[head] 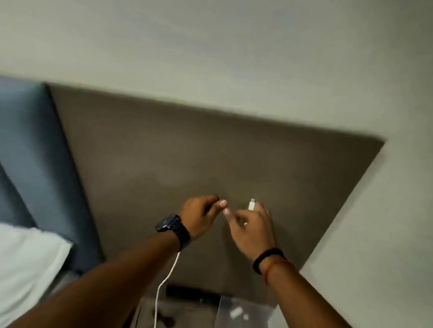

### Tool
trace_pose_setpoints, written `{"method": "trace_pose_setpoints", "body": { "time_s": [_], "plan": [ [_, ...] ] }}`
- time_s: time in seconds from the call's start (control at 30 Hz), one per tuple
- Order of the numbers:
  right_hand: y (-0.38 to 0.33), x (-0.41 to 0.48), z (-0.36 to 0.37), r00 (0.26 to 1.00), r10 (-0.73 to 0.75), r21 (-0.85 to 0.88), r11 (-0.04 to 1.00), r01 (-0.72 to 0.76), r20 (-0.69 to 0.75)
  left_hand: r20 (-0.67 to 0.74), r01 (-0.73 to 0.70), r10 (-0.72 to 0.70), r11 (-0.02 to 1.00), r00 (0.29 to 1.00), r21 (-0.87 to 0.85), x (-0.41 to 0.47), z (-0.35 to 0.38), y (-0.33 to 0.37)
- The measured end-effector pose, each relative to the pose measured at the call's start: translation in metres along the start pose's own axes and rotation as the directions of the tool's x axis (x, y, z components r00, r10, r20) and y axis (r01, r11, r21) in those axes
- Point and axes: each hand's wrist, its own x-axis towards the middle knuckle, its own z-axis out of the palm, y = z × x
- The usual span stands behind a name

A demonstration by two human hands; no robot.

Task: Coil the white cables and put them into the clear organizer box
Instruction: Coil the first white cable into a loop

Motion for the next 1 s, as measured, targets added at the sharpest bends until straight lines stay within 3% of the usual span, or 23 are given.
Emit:
{"method": "trace_pose_setpoints", "body": {
  "time_s": [0.17,0.3,0.47,0.63,0.7,0.73,0.8,0.87,0.93,1.0],
  "plan": [
    [-0.097,0.041,-0.126,0.945,-0.311,-0.358,0.898,0.256,-0.105,-0.114,-0.155,0.165,0.984,0.980,0.087,0.044,-0.112,0.117],
    [-0.158,0.050,-0.202,0.822,-0.500,-0.662,0.718,0.217,-0.273,-0.207,-0.218,0.242,0.967,0.948,0.133,0.057,-0.172,0.187],
    [-0.198,0.047,-0.249,0.768,-0.515,-0.718,0.688,0.106,-0.380,-0.292,-0.228,0.283,0.951,0.913,0.208,0.058,-0.206,0.239],
    [-0.206,0.043,-0.264,0.848,-0.420,-0.758,0.652,0.035,-0.322,-0.306,-0.202,0.275,0.947,0.911,0.250,0.057,-0.216,0.260],
    [-0.209,0.041,-0.265,0.918,-0.355,-0.673,0.724,0.150,-0.177,-0.307,-0.186,0.265,0.946,0.914,0.264,0.056,-0.218,0.264],
    [-0.212,0.038,-0.266,0.952,-0.297,-0.533,0.819,0.215,-0.072,-0.312,-0.183,0.265,0.946,0.912,0.269,0.056,-0.218,0.267],
    [-0.217,0.029,-0.269,0.975,-0.187,-0.123,0.972,0.202,0.123,-0.333,-0.190,0.276,0.945,0.902,0.267,0.055,-0.217,0.272],
    [-0.218,0.025,-0.268,0.975,-0.153,0.141,0.981,0.131,0.159,-0.357,-0.202,0.284,0.947,0.890,0.251,0.054,-0.217,0.276],
    [-0.217,0.025,-0.267,0.978,-0.139,0.236,0.967,0.100,0.153,-0.368,-0.215,0.294,0.947,0.882,0.241,0.054,-0.215,0.280],
    [-0.215,0.026,-0.268,0.965,-0.113,0.313,0.949,0.034,0.237,-0.360,-0.229,0.309,0.941,0.880,0.248,0.053,-0.214,0.283]
  ]
}}
